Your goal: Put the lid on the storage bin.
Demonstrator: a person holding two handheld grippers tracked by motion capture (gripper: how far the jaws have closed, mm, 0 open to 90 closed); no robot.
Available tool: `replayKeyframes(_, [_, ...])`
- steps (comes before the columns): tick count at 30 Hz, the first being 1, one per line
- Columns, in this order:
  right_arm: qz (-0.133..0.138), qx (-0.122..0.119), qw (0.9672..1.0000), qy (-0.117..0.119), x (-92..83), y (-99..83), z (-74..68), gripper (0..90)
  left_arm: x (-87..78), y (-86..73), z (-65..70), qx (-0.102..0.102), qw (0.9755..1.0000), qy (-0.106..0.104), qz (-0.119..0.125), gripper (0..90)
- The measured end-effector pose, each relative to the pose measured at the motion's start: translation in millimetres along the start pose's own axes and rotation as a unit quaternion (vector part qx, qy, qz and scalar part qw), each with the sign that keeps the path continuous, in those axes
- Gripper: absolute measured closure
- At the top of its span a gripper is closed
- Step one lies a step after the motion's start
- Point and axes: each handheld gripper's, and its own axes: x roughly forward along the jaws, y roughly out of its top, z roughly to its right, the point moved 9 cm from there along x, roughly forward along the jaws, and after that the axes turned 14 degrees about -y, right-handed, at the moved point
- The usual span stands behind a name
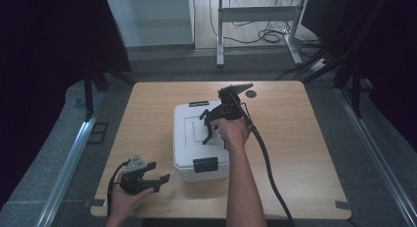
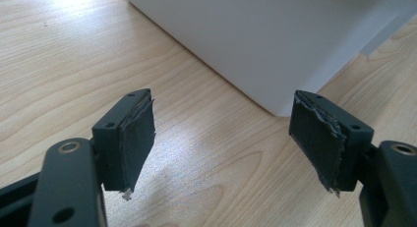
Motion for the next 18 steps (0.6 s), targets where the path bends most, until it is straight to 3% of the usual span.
replayKeyframes(8, [-0.002, -0.006, 1.0, 0.003, 0.1, 0.0, 0.1, 82.6, 0.5, -0.5, -0.3, 0.0, 1.0, 0.0, -0.001, 25.6])
replayKeyframes(13, [-0.003, -0.027, 0.9996, 0.009, -0.1, -0.9, 0.3, 68.3, 0.7, -0.7, -0.4, 0.001, 1.0, 0.001, -0.003, 25.6])
replayKeyframes(18, [0.018, -0.042, 0.9986, 0.028, -6.3, 4.6, -1.9, 62.1, -0.1, -0.9, -1.9, 0.0, 1.0, 0.006, -0.003, 25.6])
